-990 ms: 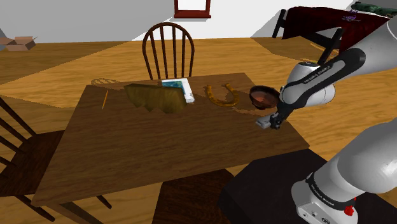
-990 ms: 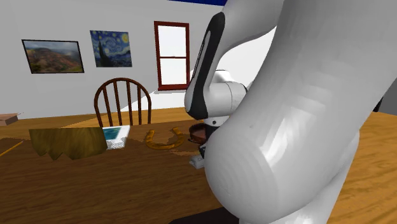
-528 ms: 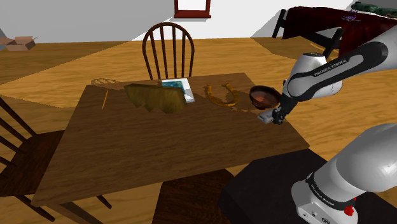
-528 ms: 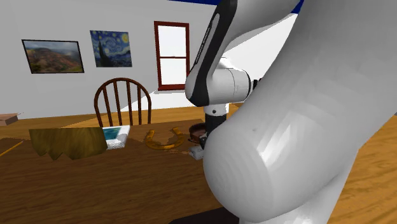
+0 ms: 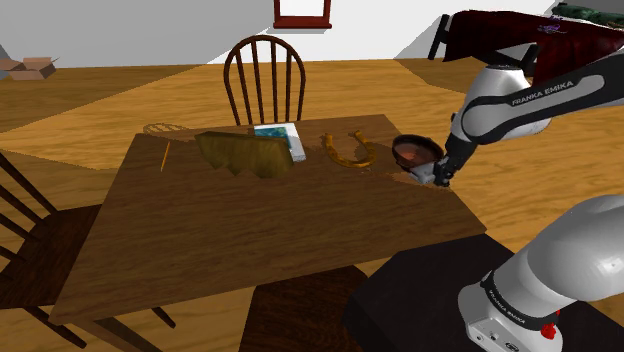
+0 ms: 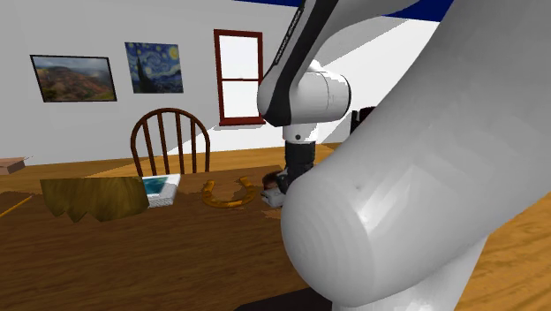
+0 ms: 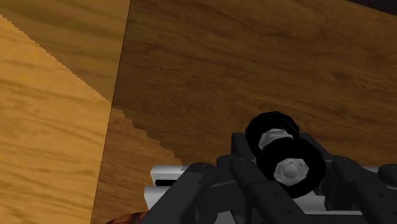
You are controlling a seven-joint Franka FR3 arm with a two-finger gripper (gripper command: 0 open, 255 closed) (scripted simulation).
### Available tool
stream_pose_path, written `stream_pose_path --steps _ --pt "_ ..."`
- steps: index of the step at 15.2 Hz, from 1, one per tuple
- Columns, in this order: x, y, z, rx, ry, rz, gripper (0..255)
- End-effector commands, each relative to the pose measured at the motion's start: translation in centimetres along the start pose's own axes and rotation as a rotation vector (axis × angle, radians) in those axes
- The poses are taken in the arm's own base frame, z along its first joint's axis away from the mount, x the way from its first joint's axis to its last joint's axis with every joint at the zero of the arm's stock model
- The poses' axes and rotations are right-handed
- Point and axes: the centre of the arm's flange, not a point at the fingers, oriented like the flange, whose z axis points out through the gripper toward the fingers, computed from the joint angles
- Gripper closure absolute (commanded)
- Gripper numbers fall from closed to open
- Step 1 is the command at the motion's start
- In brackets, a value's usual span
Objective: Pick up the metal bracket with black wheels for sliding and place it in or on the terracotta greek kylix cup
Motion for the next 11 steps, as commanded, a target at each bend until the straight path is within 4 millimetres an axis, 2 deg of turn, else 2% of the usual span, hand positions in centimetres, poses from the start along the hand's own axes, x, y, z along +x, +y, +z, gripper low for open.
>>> stream_pose_path --steps 1,10,11 --pt "0.0 0.0 -1.1 0.0 0.0 0.0 255" --pt "-0.1 0.0 -5.5 0.0 0.0 0.0 255" --pt "1.0 0.6 -5.5 0.0 0.0 0.0 255"
